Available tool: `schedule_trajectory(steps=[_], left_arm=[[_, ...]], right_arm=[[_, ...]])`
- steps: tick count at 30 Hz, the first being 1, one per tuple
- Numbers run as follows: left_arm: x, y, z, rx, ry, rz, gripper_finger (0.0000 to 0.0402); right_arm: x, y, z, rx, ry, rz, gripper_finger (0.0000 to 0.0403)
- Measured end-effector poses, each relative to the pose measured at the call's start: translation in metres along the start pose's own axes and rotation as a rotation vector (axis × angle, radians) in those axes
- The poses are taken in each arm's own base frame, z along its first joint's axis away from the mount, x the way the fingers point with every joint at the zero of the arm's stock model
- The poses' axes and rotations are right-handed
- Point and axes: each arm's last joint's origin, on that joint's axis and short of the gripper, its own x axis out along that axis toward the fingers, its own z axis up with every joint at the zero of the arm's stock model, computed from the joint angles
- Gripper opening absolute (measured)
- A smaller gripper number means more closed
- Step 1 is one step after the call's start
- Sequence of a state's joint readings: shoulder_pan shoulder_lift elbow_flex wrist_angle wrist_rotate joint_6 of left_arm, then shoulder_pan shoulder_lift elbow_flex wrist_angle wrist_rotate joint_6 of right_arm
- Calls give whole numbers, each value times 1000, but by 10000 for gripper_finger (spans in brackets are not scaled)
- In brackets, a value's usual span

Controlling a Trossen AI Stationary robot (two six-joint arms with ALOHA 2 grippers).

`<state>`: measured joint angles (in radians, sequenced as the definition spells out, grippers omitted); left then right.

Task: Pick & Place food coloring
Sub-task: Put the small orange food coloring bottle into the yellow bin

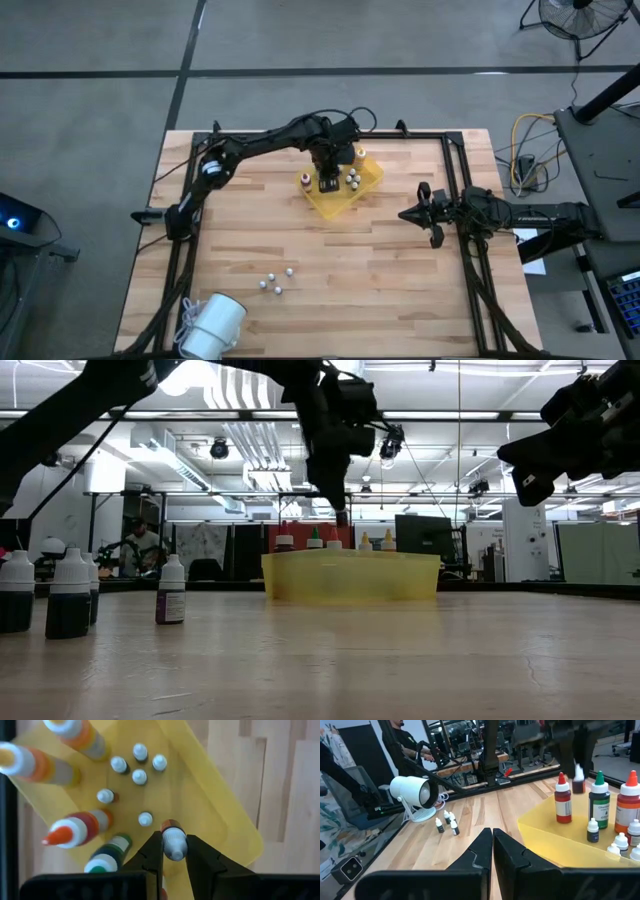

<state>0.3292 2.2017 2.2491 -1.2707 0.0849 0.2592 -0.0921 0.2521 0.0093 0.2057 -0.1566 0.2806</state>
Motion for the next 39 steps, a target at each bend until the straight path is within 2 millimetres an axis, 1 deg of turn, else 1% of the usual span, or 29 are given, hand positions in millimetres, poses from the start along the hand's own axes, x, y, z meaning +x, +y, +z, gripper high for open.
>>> schedule_trajectory(steps=[5,9,18,20,24,31,39], left_arm=[[17,-1,-6,-1,45,-13,39],[31,0,-8,-1,45,-13,39],[54,-2,-21,-6,115,-30,39],[58,-1,-23,-7,124,-12,39],[66,-1,-28,-10,151,-4,39],[79,1,-29,-37,107,18,39],[82,6,-30,-45,102,51,39]], right_arm=[[0,0,0,0,-1,1,9],[0,0,0,0,0,1,9],[0,0,0,0,0,1,9],[0,0,0,0,0,1,9],[0,0,0,0,0,1,9],[0,0,0,0,0,1,9],[0,0,0,0,0,0,9]])
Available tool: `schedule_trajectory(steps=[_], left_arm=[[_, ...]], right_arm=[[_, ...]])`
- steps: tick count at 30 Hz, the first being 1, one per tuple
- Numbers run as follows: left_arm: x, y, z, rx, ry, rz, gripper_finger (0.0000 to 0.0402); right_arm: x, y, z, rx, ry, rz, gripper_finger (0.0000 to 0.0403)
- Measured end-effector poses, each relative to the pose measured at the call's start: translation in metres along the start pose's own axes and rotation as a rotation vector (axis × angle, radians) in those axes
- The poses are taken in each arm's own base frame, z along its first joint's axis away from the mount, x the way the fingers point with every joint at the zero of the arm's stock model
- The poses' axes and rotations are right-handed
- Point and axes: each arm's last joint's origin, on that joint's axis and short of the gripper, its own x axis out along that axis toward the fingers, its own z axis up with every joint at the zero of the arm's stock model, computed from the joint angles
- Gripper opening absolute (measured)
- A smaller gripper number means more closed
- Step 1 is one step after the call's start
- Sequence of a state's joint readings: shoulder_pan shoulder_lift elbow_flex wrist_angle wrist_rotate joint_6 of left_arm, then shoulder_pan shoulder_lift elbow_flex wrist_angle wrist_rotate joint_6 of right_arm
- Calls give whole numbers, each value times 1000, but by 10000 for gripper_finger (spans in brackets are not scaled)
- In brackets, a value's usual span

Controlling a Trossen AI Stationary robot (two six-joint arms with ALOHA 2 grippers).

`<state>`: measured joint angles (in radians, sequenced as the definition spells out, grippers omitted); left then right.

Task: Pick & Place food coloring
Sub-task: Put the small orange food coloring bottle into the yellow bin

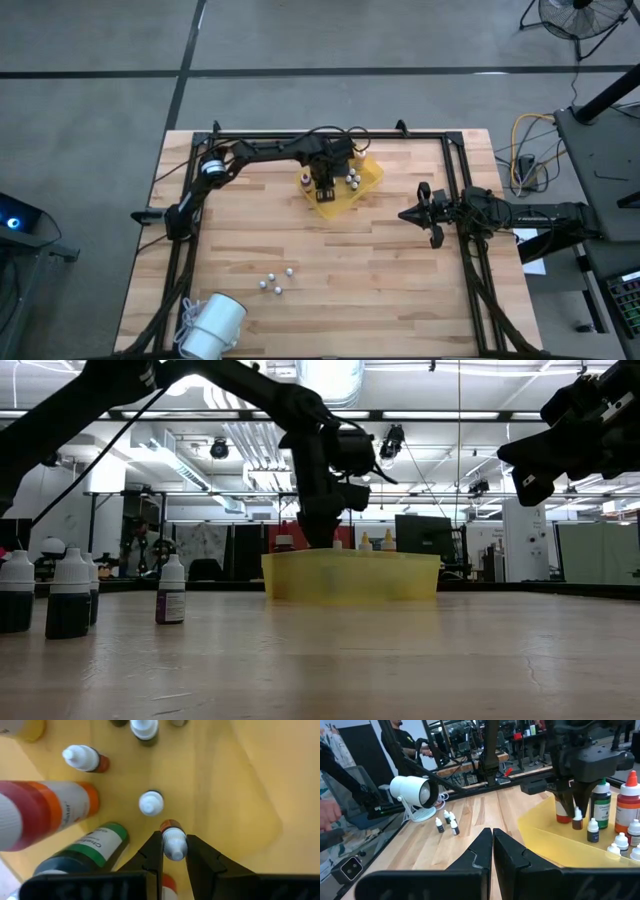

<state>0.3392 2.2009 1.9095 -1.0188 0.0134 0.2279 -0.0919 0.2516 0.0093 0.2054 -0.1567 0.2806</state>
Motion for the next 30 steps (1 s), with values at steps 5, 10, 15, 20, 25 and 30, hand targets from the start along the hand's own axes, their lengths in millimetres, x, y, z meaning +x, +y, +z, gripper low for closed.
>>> schedule_trajectory(steps=[5,10,15,20,25,30], left_arm=[[0,5,0,-11,-16,7,39],[0,8,0,-19,-16,8,39],[0,11,-1,-27,-21,10,39],[6,11,-1,-43,-41,11,39],[16,9,-7,-48,-12,-15,39],[18,9,-9,-48,-4,-5,39]], right_arm=[[0,0,0,0,0,0,9],[0,0,0,0,0,0,9],[0,0,0,0,0,0,9],[0,0,0,0,0,0,9],[0,0,0,0,0,0,9],[0,0,0,0,0,0,9]])
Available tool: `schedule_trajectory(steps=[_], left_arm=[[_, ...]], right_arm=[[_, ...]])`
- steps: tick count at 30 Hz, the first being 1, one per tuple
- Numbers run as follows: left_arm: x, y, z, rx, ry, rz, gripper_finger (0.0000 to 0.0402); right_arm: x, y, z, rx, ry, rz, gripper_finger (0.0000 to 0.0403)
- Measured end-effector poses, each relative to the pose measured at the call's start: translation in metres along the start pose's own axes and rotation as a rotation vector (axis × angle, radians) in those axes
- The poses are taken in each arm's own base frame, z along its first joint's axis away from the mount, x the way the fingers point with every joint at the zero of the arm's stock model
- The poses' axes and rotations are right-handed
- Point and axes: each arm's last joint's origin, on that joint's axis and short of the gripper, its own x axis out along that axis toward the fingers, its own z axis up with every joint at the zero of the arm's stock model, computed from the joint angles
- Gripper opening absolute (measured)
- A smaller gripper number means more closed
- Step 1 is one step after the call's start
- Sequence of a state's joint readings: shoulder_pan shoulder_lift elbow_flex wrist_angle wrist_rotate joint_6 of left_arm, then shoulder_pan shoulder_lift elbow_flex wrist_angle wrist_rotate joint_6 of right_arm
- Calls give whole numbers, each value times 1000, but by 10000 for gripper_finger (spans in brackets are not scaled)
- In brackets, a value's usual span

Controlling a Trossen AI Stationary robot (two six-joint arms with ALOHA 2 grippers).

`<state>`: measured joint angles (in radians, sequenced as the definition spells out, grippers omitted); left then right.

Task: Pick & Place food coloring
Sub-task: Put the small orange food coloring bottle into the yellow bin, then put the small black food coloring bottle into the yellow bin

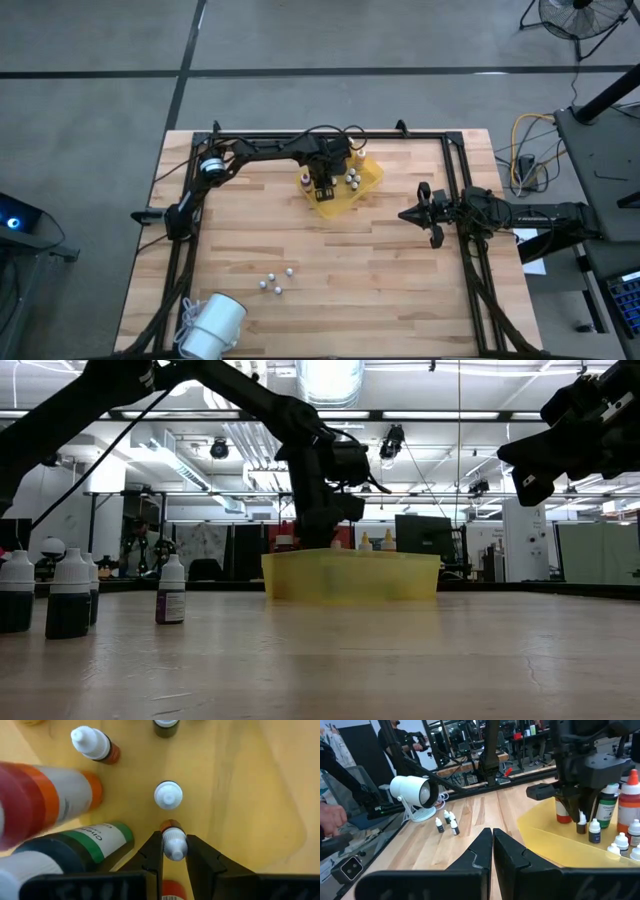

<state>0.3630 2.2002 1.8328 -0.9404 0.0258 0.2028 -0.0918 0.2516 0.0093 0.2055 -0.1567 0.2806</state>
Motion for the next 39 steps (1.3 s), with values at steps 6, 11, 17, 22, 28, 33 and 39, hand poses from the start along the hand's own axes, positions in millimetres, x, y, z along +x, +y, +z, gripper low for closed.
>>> schedule_trajectory(steps=[6,11,17,22,28,33,39], left_arm=[[-1,0,1,0,-11,-5,39],[-1,0,1,-1,-11,-5,39],[-1,0,1,-6,-11,-6,40],[-1,0,1,-19,-12,-7,57],[-1,-1,1,-20,-13,-15,105],[-5,0,2,-21,-4,-15,123],[-17,1,7,-20,-8,-14,123]], right_arm=[[0,0,0,0,0,0,9],[0,0,0,0,0,0,9],[0,0,0,0,0,0,9],[0,0,0,0,0,0,9],[0,0,0,0,0,0,9],[0,0,0,0,0,0,9],[0,0,0,0,0,0,9]])
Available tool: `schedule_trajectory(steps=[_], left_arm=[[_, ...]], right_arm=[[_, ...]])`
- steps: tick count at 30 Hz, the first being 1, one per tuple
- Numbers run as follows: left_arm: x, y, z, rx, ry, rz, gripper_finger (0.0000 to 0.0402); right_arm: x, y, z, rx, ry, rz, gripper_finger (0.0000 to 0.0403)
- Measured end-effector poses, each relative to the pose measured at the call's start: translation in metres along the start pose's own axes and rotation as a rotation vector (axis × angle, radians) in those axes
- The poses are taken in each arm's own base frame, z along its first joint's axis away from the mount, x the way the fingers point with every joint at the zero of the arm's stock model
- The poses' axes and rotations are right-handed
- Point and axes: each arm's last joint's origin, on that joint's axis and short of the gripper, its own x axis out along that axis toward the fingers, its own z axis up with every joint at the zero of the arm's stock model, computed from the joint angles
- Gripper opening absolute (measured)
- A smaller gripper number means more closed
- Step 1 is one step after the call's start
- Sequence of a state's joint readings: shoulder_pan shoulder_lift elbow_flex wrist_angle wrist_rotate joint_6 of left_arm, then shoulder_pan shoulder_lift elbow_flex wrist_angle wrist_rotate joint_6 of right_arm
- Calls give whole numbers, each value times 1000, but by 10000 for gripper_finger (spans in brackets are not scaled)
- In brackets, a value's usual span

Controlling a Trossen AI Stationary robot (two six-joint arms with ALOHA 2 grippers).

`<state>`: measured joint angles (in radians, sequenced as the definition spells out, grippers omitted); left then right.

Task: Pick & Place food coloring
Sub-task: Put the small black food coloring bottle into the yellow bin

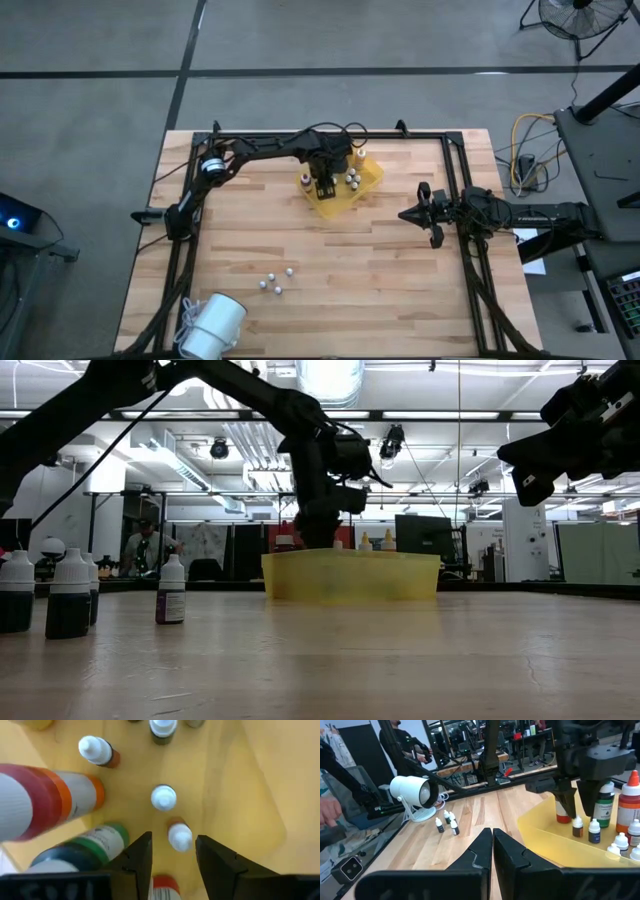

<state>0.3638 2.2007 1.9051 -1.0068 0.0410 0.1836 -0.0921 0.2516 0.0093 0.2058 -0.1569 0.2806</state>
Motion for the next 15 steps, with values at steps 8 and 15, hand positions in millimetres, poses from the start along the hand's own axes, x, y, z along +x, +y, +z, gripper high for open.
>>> schedule_trajectory(steps=[8,15], left_arm=[[-15,0,2,9,4,2,124],[-16,-1,2,1,12,1,124]], right_arm=[[0,0,0,0,0,1,9],[0,0,0,0,0,0,9]])
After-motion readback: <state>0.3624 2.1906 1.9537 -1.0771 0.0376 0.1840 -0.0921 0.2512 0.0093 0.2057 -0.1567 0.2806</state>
